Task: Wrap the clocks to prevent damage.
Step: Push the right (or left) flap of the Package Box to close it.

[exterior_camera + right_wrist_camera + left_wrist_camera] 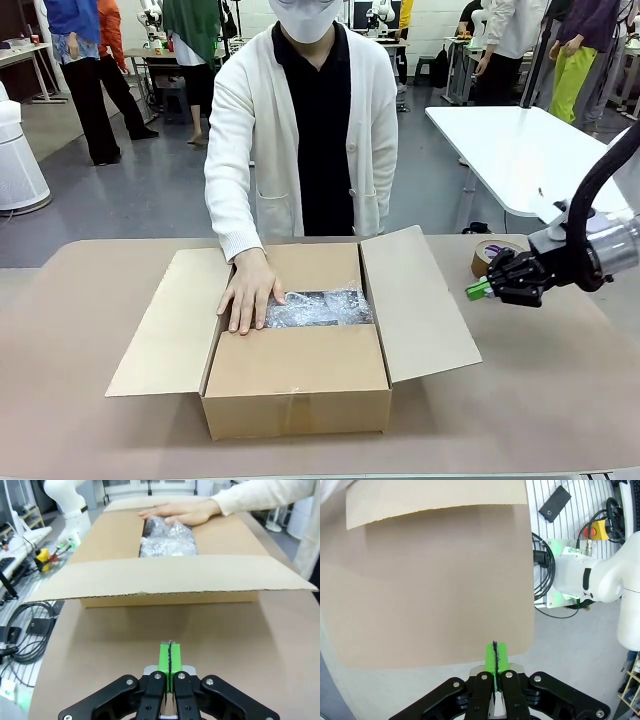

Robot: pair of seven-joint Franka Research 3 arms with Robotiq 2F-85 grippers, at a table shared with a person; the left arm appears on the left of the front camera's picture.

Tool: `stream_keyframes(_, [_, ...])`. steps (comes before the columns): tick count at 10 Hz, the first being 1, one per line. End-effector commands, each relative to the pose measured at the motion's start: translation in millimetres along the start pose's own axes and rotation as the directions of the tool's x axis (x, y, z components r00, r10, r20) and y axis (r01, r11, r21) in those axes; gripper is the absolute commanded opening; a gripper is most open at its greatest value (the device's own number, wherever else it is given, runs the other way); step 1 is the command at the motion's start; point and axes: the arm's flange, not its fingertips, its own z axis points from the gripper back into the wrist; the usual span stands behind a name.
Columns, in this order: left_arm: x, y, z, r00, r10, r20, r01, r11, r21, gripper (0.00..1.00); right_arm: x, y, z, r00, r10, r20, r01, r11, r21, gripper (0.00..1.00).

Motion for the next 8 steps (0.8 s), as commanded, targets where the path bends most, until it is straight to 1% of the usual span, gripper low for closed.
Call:
stream_keyframes(1, [-2, 0, 2, 1.000, -0.017, 0.004, 0.017, 1.000, -0.008, 0.00, -1, -2, -23, 0.998, 0.019, 0.053, -0.019, 1.000, -0.001, 0.01])
stream_keyframes(2, [-2, 0, 2, 1.000, -0.017, 0.004, 0.017, 1.000, -0.008, 0.00, 5, 0, -35, 0.996, -0.003, 0.091, -0.002, 0.998, 0.056, 0.01])
stream_keyframes(3, [-2, 0, 2, 1.000, -0.017, 0.004, 0.017, 1.000, -0.008, 0.00, 11, 0, -47, 0.991, -0.016, 0.135, 0.005, 0.997, 0.078, 0.01])
stream_keyframes(5, [-2, 0, 2, 1.000, -0.017, 0.004, 0.017, 1.000, -0.008, 0.00, 25, -2, -56, 0.981, -0.013, 0.192, -0.002, 0.997, 0.082, 0.01])
stream_keyframes(8, [-2, 0, 2, 1.000, -0.017, 0.004, 0.017, 1.000, -0.008, 0.00, 47, -3, -73, 0.971, -0.002, 0.238, -0.019, 0.996, 0.084, 0.01])
